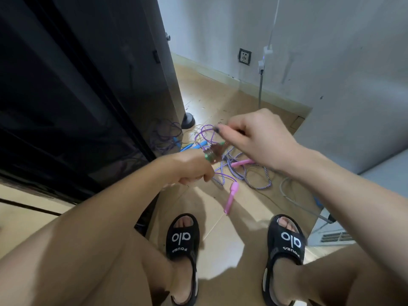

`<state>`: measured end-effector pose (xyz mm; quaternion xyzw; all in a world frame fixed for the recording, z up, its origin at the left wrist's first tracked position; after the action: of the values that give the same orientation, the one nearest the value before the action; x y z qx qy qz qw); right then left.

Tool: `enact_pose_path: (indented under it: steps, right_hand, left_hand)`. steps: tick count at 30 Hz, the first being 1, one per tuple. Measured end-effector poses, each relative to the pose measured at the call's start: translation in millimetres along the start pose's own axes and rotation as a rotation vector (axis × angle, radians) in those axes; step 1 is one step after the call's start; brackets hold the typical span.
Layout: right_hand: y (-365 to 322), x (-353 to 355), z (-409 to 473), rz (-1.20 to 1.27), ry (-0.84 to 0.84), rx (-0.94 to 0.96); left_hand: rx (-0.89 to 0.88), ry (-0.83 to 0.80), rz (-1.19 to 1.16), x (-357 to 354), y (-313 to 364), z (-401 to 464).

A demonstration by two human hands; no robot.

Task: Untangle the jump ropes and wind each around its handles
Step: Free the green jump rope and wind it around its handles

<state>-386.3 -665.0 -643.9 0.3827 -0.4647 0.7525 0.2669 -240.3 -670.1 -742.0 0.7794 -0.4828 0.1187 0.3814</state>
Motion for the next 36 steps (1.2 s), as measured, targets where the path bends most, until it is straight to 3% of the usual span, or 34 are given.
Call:
enact_pose_path:
  steps: [4,8,12,14,17,20,22,29,36]
  right_hand:
    - [-11.8,-16.5,4.2,-0.030,-0.093,0.049]
    - [11.7,-19.9,14.8,-0.034,-0.119,-0.056]
    - [34.2,-38.5,10.7,0.004,-0.248,-0.191]
    - [45.8,-50.1,5.3,0.081,-0.306,-0.284]
    - [61.7,-55.2,-0.7,0.347,-0.253,-0.408]
    - [67.7,-47.5,-6.0,0.282,-0.187,-0.440]
    - [69.3,-40.6,-7.9,0.241,-0.142,-0.435]
    - [19.1,-25.8,-5.8,0.135,-0.072,-0.195]
    - [-11.6,-26.0,-1.7,0.051,-0.072,-0.023]
  left_hand:
    - [-0.104,0.029,0.436,-27.3,24.4,-15.1]
    - [-0.253,0.050,0.567,-39.4,40.3,-28.2]
    - [-0.380,0.122,0.648,-36.1,47.0,-45.8]
    - [-0.404,0.130,0.541,-27.9,45.0,-50.2]
    - [-0.363,0.175,0.136,-5.3,40.1,-44.3]
    - [-0.231,0.206,-0.401,20.0,21.6,-30.6]
    - [-0.187,0.146,-0.596,29.0,9.2,-24.2]
    - [-0.011,0.069,-0.624,29.3,-11.8,-6.7]
    - [0.020,-0.026,-0.401,2.0,0.9,-8.2]
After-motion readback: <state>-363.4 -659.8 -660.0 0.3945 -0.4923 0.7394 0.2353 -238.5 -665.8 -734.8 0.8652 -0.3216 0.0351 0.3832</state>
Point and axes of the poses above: each hand's wrist, its own z-axis towards the middle knuckle, its own x-axis out of the back of the hand, y = z × x, the point moved 6 cm from there along z, towards the middle knuckle, and after that the axes turned 5 degrees about z, right-handed, at the moved point
